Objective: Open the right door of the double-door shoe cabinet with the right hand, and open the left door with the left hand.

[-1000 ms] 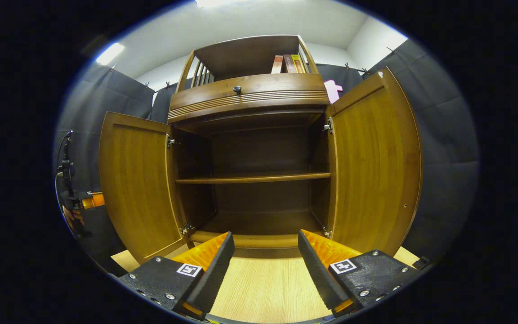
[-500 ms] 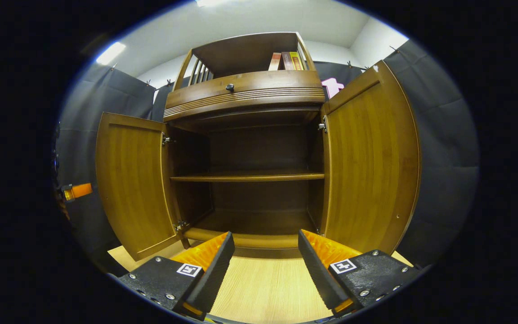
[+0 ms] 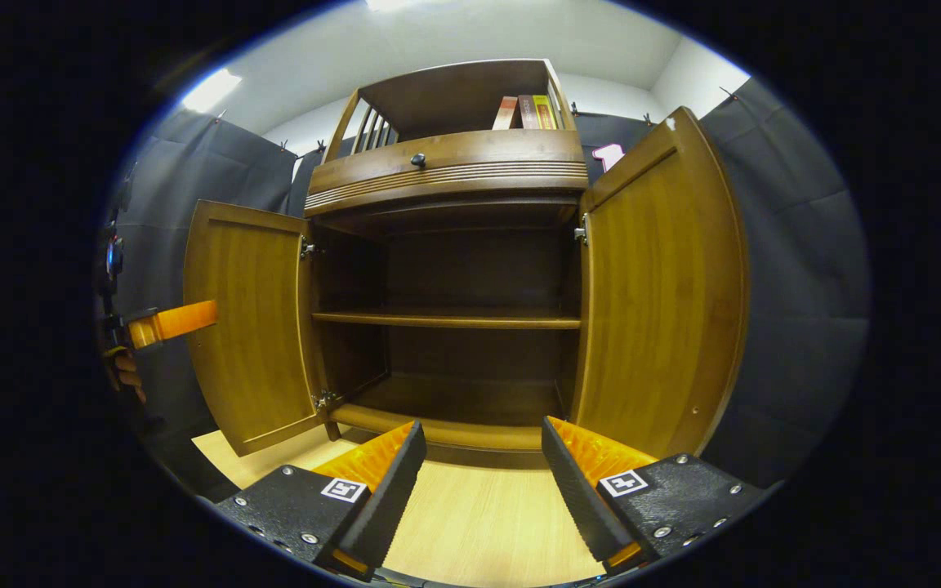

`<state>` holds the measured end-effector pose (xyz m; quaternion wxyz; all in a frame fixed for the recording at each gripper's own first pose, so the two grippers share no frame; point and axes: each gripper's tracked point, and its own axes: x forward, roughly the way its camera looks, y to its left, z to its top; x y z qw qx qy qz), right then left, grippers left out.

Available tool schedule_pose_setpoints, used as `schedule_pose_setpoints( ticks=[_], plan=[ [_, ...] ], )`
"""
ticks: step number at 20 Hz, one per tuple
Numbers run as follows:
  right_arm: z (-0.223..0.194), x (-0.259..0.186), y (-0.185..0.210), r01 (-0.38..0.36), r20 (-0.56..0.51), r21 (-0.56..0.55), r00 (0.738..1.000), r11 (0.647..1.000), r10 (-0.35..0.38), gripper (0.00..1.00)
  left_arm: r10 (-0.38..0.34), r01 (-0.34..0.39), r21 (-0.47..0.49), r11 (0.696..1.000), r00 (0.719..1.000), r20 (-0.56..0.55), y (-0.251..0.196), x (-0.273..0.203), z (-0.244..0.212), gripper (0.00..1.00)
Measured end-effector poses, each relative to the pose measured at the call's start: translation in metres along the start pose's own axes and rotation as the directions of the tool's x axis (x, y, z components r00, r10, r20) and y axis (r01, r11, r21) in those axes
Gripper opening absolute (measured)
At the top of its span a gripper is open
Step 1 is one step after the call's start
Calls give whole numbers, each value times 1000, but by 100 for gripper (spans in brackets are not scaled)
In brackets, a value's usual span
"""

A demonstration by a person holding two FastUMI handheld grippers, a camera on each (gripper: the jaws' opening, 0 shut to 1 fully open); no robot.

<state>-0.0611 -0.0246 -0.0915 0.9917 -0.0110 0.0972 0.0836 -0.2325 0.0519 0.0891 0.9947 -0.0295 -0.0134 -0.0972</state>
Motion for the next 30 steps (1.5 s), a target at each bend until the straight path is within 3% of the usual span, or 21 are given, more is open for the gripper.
schedule_pose_setpoints(
  ticks=[2, 5, 12, 15, 19, 24, 30],
  plan=[
    [3, -7, -15, 25, 4, 9, 1000, 1000, -25, 88, -33, 33, 13, 999, 999, -40, -26, 10, -14, 29],
    [8, -14, -30, 47, 18, -5, 999, 999, -47, 88, -52, 53, 19, 998, 997, -52, -52, 24, -19, 60],
    [10, -20, -41, 17, 28, 9, 999, 1000, -18, 88, 53, -53, 12, 999, 997, -47, -67, 33, -30, 99],
    [10, -24, -43, -2, 39, 24, 999, 1000, 1, 88, 96, -95, 9, 995, 994, -49, -68, 34, -36, 95],
    [6, -20, -55, 54, 36, 43, 998, 998, -55, 88, 117, -116, 36, 993, 993, -30, -66, 44, -35, 95],
    [4, -26, -57, 73, 42, 21, 996, 997, -74, 88, 141, -140, 28, 990, 989, -51, -55, 46, -45, 95],
    [-1, -26, -46, 40, 27, 9, 999, 999, -41, 88, 172, -170, 50, 984, 984, -40, -38, 34, -41, 95]
  ],
)
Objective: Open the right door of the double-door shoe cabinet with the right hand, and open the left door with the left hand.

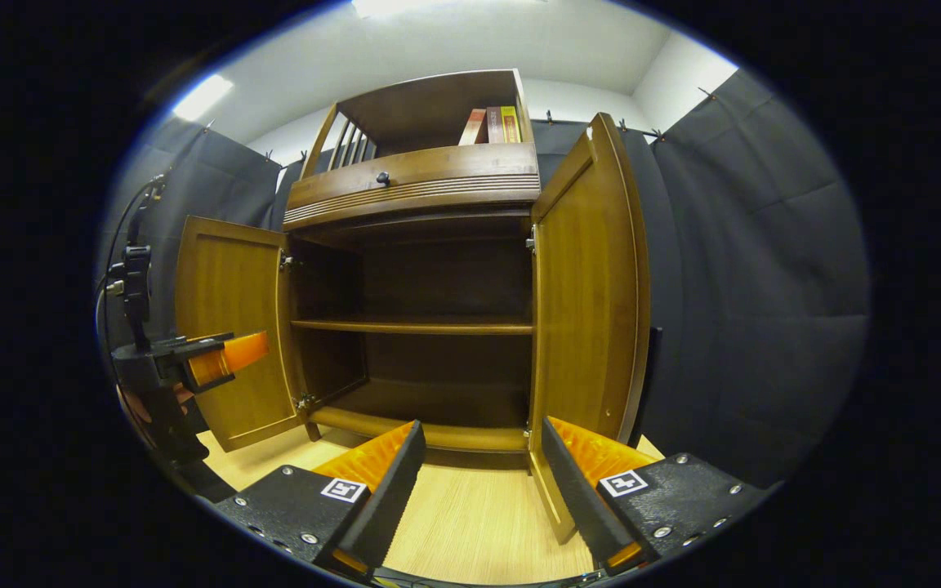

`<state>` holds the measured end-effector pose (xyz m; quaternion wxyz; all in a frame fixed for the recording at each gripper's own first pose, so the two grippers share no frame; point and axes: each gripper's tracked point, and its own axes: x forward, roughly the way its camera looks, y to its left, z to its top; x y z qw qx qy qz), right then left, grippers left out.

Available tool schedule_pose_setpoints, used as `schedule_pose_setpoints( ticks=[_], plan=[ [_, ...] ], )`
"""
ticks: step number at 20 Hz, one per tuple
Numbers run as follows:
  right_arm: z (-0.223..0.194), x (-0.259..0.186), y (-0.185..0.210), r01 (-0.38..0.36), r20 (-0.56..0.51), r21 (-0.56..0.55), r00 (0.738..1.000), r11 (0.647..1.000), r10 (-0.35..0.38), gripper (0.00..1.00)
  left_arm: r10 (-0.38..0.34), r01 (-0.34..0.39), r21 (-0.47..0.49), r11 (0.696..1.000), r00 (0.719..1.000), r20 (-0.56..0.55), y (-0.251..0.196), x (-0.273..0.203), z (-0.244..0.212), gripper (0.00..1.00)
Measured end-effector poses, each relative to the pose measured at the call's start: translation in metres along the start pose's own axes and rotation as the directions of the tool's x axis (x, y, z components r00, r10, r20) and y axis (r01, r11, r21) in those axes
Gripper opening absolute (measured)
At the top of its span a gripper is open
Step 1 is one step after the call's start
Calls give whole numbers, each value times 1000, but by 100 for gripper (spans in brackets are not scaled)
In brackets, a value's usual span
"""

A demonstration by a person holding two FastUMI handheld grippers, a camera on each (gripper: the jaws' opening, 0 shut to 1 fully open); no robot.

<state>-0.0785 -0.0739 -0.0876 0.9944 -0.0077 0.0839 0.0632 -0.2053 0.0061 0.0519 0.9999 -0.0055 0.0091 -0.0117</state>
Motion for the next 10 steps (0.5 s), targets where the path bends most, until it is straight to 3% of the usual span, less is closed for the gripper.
schedule_pose_setpoints(
  ticks=[10],
  plan=[
    [-4, -3, 5, -25, -8, -2, 1000, 1000, 25, 88, -4, 3, 37, 999, 1000, 26, -7, -9, 6, 95]
  ],
)
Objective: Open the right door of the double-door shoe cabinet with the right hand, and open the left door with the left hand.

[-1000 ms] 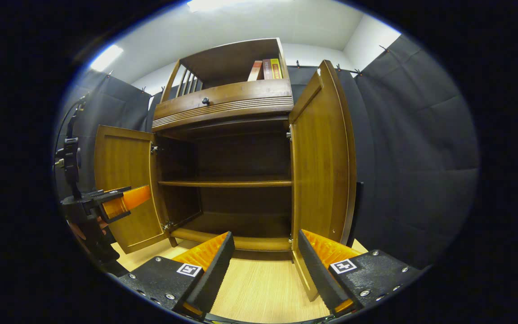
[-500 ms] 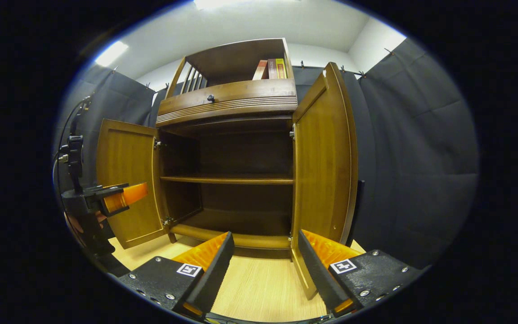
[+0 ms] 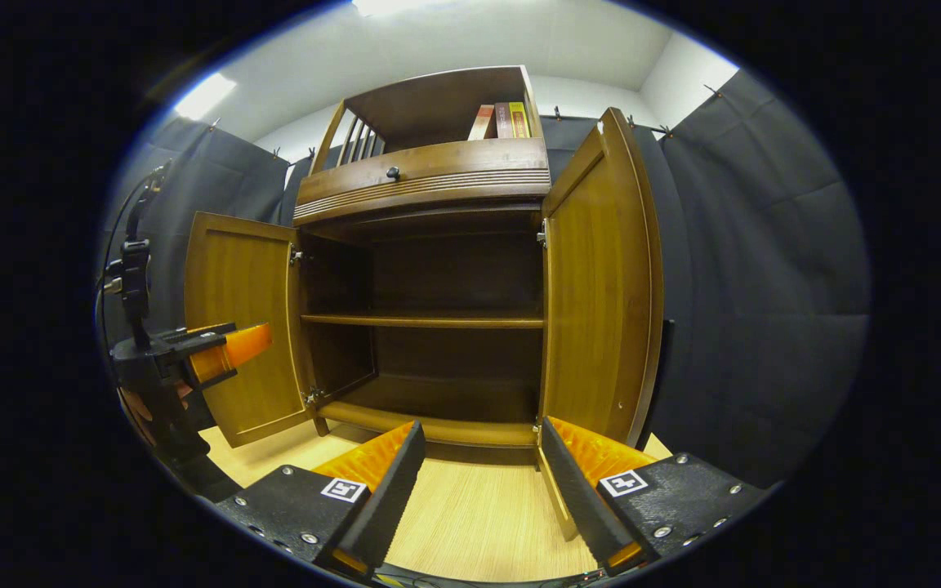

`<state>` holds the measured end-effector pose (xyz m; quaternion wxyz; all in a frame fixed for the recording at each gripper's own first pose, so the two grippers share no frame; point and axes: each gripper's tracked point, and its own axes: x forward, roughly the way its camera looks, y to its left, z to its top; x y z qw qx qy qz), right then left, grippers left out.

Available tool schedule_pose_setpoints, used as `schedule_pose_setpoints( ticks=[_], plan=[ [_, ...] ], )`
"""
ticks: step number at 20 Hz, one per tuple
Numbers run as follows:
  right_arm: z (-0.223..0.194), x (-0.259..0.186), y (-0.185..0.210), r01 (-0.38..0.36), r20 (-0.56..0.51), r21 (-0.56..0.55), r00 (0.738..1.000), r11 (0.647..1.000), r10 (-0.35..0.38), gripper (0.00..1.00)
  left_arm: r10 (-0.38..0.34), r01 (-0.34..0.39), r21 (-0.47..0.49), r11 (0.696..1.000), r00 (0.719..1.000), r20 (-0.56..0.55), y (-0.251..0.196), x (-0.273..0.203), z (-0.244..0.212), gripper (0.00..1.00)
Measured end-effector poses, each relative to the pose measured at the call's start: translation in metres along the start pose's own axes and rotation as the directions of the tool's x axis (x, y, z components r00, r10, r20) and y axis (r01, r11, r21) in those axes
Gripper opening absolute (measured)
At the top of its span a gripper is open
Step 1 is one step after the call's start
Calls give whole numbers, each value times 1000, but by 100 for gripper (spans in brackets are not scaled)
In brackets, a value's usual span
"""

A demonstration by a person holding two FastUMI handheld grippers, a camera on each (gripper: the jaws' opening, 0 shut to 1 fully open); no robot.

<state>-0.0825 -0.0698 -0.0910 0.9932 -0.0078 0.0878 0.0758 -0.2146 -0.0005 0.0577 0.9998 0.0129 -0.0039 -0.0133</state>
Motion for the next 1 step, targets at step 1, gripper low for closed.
schedule_pose_setpoints(
  ticks=[1],
  plan=[
    [0, 0, -1, 2, 0, 0, 1000, 1000, -2, 88, -6, 6, 2, 1000, 1000, 0, -2, 0, -1, 99]
  ],
)
